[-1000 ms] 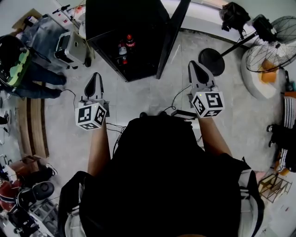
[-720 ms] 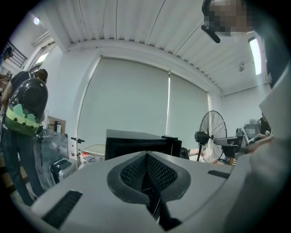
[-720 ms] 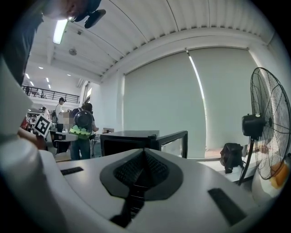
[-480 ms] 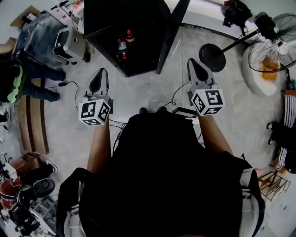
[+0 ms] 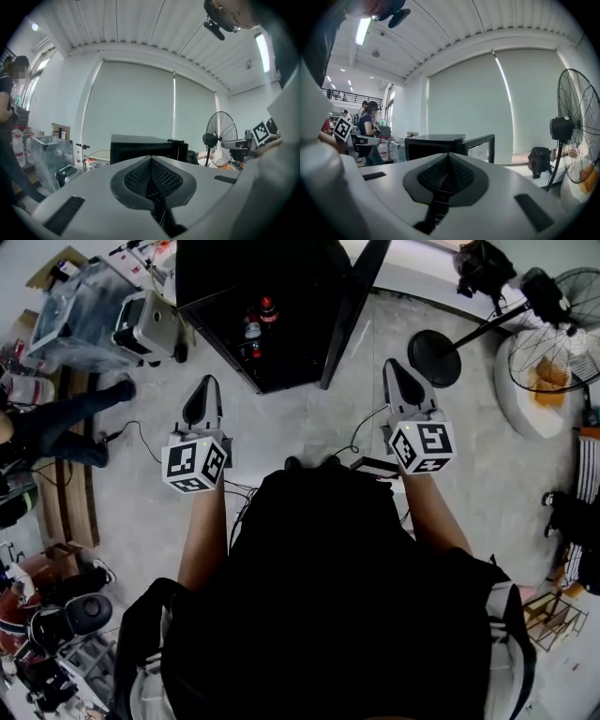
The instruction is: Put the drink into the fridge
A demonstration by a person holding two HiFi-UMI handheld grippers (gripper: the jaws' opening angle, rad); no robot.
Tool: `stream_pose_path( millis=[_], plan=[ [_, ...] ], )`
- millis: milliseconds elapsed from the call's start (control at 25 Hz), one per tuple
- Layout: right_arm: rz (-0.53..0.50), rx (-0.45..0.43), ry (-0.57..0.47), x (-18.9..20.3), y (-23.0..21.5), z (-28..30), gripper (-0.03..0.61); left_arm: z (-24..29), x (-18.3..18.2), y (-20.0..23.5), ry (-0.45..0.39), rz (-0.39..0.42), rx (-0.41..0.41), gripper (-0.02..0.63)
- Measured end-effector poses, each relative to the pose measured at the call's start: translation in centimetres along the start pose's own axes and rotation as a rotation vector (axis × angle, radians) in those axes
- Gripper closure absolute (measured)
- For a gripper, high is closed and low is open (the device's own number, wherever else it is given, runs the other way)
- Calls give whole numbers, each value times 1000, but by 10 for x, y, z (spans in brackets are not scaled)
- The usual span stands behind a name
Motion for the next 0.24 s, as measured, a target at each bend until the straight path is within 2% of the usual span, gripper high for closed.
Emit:
stream_pose_path(
  millis=[240],
  plan=[
    [3,5,-1,3,5,-4,557,-5,3,1,7,-6,1,600]
  ],
)
Point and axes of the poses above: the fingertips, and each gripper's own axes: z forward along the fingers, y to its left, x out of its underside, the point moved 5 cm from there along -z, backward along the fingers, and after that the axes turned 5 degrees about -z, right-handed, at the moved point
